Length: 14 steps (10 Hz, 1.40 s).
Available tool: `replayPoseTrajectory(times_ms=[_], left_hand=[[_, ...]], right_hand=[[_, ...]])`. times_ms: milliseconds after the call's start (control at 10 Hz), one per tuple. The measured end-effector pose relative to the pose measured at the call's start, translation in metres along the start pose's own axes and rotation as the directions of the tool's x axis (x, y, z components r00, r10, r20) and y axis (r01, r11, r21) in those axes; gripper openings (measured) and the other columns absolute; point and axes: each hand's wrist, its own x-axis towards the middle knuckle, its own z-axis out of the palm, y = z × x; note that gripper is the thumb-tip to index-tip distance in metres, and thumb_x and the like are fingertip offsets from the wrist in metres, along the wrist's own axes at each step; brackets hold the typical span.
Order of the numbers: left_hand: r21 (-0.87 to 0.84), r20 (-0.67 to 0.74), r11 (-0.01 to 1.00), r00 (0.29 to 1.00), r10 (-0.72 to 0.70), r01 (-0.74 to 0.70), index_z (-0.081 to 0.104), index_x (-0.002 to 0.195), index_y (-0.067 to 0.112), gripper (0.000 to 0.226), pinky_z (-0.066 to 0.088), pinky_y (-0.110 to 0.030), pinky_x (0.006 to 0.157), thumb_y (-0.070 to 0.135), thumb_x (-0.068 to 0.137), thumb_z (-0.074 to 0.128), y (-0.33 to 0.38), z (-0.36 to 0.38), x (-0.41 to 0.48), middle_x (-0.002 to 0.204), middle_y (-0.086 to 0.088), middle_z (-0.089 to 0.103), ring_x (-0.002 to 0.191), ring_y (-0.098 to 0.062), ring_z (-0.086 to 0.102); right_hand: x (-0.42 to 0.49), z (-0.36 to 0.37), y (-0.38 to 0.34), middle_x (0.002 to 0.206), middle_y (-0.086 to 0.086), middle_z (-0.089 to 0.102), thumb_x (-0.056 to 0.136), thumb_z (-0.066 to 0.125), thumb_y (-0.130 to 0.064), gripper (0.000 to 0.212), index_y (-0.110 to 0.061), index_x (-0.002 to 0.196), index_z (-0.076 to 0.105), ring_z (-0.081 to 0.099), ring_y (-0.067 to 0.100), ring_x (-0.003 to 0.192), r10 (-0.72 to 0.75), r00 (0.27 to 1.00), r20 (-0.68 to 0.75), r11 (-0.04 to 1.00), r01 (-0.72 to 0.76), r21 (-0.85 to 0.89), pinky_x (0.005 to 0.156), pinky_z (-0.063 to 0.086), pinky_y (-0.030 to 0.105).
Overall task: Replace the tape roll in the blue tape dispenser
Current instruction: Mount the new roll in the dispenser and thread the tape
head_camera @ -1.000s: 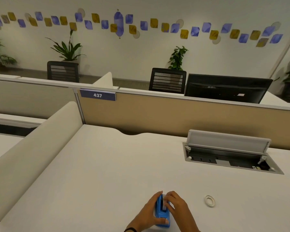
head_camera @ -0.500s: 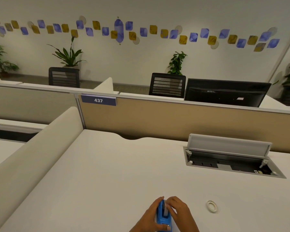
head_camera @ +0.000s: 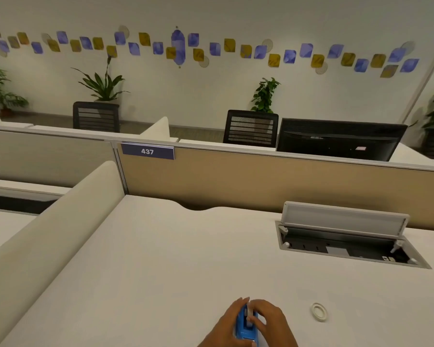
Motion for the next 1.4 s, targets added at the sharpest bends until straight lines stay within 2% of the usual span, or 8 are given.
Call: replayPoseTrajectory(times_ms=[200,300,400,700,900,1000,1200,1400], left_hand=[[0.041,0.074,0.999,0.997,-0.005,0.002,0.014,0.136,0.039,0.098,0.026,-0.03,0.115,0.062,0.06,0.071,0.005,-0.002,0.001,0.149,0.012,0.019,0.137,-0.01,0.026],[0.056,0.083,0.998,0.996,-0.025,0.02,0.012,0.138,0.035,0.098,0.024,-0.031,0.114,0.057,0.061,0.069,0.004,0.0,0.002,0.147,0.012,0.02,0.137,-0.011,0.025],[0.059,0.072,0.998,0.997,-0.026,0.022,0.013,0.139,0.031,0.094,0.026,-0.025,0.11,0.05,0.066,0.069,0.007,0.001,0.0,0.151,0.005,0.02,0.129,-0.006,0.028],[0.083,0.068,0.996,0.997,-0.035,0.03,0.013,0.141,0.033,0.107,0.024,-0.033,0.116,0.063,0.054,0.068,0.006,-0.001,-0.001,0.153,0.006,0.016,0.139,-0.013,0.023],[0.078,0.05,0.997,0.999,-0.011,0.007,0.016,0.131,0.044,0.085,0.026,-0.031,0.114,0.037,0.071,0.075,0.001,0.001,-0.001,0.151,0.006,0.02,0.137,-0.013,0.026],[0.09,0.036,0.996,0.999,-0.006,0.003,0.016,0.132,0.043,0.085,0.026,-0.033,0.115,0.037,0.071,0.075,0.002,0.001,0.0,0.152,0.005,0.021,0.137,-0.014,0.026],[0.088,0.037,0.996,0.999,-0.013,0.009,0.017,0.14,0.03,0.084,0.03,-0.029,0.11,0.027,0.077,0.072,0.005,0.0,0.008,0.149,0.004,0.025,0.135,-0.015,0.031],[0.11,0.043,0.994,0.999,-0.017,0.012,0.022,0.141,0.027,0.081,0.034,-0.022,0.105,0.026,0.077,0.073,-0.005,0.004,-0.012,0.145,0.003,0.033,0.13,-0.012,0.037]], right_hand=[[-0.005,-0.002,-0.016,0.094,-0.065,0.034,0.052,0.019,-0.093,0.043,-0.078,0.089,0.034,0.044,-0.012,0.101,0.019,0.998,-0.052,0.998,-0.016,0.066,0.085,0.036,0.002],[-0.008,-0.002,-0.02,0.097,-0.033,0.057,0.056,0.017,-0.091,0.074,-0.046,0.096,0.06,0.056,-0.007,0.09,0.034,0.998,-0.05,0.997,-0.03,0.077,0.083,0.036,-0.002],[-0.012,-0.006,-0.026,0.106,-0.008,0.051,0.055,0.007,-0.09,0.107,-0.012,0.104,0.06,0.052,-0.01,0.087,0.029,0.999,-0.025,0.999,-0.028,0.029,0.079,0.035,-0.005],[-0.021,-0.001,-0.029,0.102,-0.009,0.052,0.063,0.013,-0.085,0.1,-0.009,0.108,0.058,0.038,-0.033,0.093,0.042,0.994,-0.105,0.998,-0.037,0.044,0.073,0.032,-0.011],[-0.026,0.003,-0.017,0.104,-0.009,0.055,0.085,0.04,-0.051,0.037,-0.02,0.103,0.049,0.047,-0.022,0.095,-0.004,0.997,-0.083,1.0,0.003,-0.016,0.087,0.046,0.009],[-0.025,0.0,-0.025,0.094,-0.014,0.058,0.078,0.024,-0.069,0.066,-0.017,0.1,0.058,0.047,-0.021,0.094,-0.023,0.994,-0.104,1.0,0.023,0.005,0.073,0.039,-0.005],[-0.02,-0.006,-0.021,0.098,-0.004,0.058,0.075,0.025,-0.073,0.078,-0.008,0.102,0.06,0.048,-0.023,0.091,-0.081,0.98,-0.182,0.996,0.087,0.025,0.075,0.039,-0.005],[-0.041,0.003,-0.03,0.09,0.001,0.064,0.088,0.053,-0.007,0.01,-0.015,0.091,0.06,0.055,-0.005,0.087,-0.037,0.986,-0.165,0.999,0.041,0.018,0.07,0.043,0.002]])
